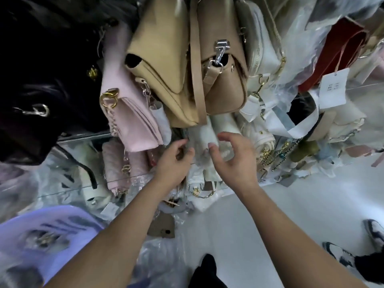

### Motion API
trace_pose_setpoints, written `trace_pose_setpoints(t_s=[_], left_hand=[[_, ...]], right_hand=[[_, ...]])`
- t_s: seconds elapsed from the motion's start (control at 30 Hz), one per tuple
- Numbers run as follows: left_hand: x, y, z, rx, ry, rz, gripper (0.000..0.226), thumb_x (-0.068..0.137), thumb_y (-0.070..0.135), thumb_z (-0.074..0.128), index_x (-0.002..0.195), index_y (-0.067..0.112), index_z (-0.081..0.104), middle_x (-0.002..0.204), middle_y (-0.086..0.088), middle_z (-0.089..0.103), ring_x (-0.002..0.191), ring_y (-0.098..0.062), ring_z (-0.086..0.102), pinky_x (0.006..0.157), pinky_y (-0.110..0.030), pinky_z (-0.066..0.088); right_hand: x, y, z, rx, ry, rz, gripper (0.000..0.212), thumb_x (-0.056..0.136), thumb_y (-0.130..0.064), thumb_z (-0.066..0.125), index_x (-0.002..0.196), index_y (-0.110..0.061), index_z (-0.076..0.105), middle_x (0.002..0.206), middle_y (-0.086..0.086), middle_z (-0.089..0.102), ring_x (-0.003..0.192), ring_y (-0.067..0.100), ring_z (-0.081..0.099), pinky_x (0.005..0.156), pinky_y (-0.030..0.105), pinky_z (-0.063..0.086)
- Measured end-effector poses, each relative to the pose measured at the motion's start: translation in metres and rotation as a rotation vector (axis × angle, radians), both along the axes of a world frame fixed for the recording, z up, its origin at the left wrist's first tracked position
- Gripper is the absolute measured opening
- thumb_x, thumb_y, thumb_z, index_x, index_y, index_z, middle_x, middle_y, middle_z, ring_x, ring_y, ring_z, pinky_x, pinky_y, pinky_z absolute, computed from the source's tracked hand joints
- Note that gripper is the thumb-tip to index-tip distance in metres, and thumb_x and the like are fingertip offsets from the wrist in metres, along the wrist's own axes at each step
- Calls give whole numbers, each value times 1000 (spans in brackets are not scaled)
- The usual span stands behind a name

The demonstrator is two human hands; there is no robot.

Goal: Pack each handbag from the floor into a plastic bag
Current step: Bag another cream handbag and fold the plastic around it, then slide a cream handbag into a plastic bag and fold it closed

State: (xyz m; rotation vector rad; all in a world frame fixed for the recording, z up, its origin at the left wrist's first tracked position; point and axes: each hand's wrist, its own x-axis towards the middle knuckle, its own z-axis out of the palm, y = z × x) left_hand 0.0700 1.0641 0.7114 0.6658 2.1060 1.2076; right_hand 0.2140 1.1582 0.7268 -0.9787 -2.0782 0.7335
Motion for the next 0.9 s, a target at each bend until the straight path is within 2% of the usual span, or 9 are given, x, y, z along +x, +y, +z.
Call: trace_pose_setpoints(t_s=[0.2, 0.3, 0.37, 0.43, 0.5, 0.57, 0.67, 0.8, 0.9], left_hand=[[-14, -101, 14, -26, 197, -47, 54, 81, 58, 53, 129, 35, 56, 130, 8, 60, 116, -8, 60, 101, -38, 50], [-24, -164, 15, -24, 236, 11, 41, 83, 54, 53, 122, 40, 58, 128, 7, 61, 118, -12, 59, 102, -41, 49], [-33, -212, 18, 19, 272, 85, 28, 90, 37, 63, 118, 34, 64, 125, 7, 62, 116, -8, 59, 101, -32, 49], [-44, -261, 23, 67, 338, 157, 24, 93, 20, 66, 117, 22, 69, 125, 3, 64, 111, -2, 58, 95, -8, 41], [-55, -317, 30, 80, 388, 215, 27, 95, 17, 64, 121, 16, 67, 127, 2, 63, 110, -1, 55, 90, 2, 32], [-69, -380, 32, 109, 398, 288, 27, 97, 19, 61, 124, 14, 65, 122, 5, 61, 101, 0, 55, 86, 0, 34], [-89, -481, 22, 124, 375, 411, 26, 98, 20, 58, 124, 19, 62, 110, 20, 57, 88, 4, 56, 81, -15, 43], [-96, -620, 3, 48, 298, 647, 27, 99, 21, 59, 126, 20, 62, 124, 13, 57, 106, 5, 50, 88, -5, 40], [-90, -716, -10, -16, 217, 891, 28, 98, 24, 59, 126, 23, 64, 121, 7, 61, 108, -3, 54, 96, -23, 44]], right_hand=[[-42, -52, -1, 177, 37, 262, 35, 88, -39, 67, 106, -10, 73, 105, 3, 73, 104, 17, 59, 94, 34, 48], [-66, -98, 5, 202, 28, 371, 29, 87, -33, 69, 105, -9, 73, 101, 4, 73, 100, 17, 57, 89, 33, 46], [-82, -134, 8, 218, 24, 443, 25, 87, -28, 71, 104, -9, 72, 97, 4, 72, 96, 17, 55, 84, 29, 42], [-101, -176, 10, 214, 4, 511, 29, 89, -33, 68, 107, -11, 72, 98, -4, 69, 96, 18, 57, 86, 31, 45], [-123, -226, 12, 200, 1, 593, 37, 89, -39, 63, 111, -11, 71, 104, -6, 68, 98, 22, 61, 91, 32, 46], [-147, -280, 15, 166, -23, 658, 44, 89, -44, 60, 116, -11, 69, 112, 1, 72, 106, 21, 59, 95, 25, 41], [-180, -361, 12, 76, -136, 740, 44, 97, -44, 60, 133, -20, 60, 124, 0, 68, 119, 22, 60, 103, 35, 45], [-213, -470, 3, 11, -281, 872, 48, 101, -40, 57, 146, -26, 48, 135, 3, 62, 129, 28, 52, 105, 42, 44], [-226, -546, -1, -39, -333, 985, 48, 102, -32, 58, 148, -24, 47, 128, 0, 61, 122, 27, 56, 99, 45, 47]])
